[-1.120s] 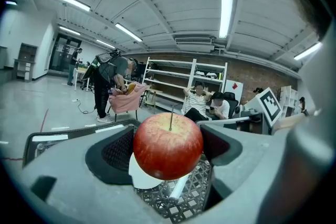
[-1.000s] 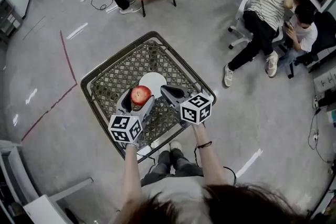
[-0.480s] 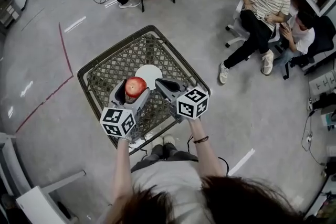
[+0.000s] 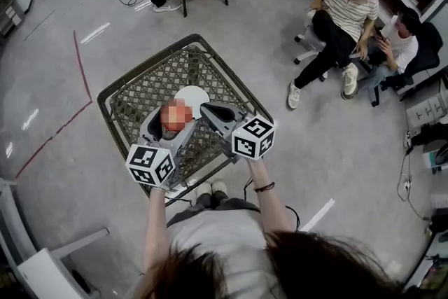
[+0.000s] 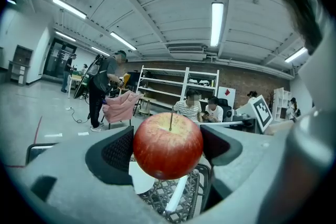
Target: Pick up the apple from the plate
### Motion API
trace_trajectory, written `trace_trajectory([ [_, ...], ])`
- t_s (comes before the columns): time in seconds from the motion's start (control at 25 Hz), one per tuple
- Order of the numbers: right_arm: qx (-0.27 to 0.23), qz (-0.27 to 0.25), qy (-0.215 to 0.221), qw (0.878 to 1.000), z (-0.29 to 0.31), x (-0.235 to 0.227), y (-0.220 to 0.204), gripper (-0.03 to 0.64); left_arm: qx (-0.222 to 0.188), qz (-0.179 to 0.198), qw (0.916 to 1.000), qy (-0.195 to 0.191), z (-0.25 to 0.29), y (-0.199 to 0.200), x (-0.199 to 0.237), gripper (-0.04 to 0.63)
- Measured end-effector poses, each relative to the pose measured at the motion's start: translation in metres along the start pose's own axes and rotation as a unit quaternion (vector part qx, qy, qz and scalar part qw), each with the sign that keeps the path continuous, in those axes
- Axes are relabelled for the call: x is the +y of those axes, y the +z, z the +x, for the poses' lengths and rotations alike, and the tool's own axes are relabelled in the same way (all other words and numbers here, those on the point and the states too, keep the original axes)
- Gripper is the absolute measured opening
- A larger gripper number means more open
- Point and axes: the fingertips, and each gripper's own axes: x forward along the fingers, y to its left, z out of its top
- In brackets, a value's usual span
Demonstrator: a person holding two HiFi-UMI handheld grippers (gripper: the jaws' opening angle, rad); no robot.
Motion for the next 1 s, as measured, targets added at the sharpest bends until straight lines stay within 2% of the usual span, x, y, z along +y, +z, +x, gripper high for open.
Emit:
trace_trajectory([
  [1.0,-0.017,-0.010,0.024,1.000,-0.004,0.008,0.010,0.009,-0.005,0.003,1.0000,0.006,-0.004,0.005,-0.002,0.400],
])
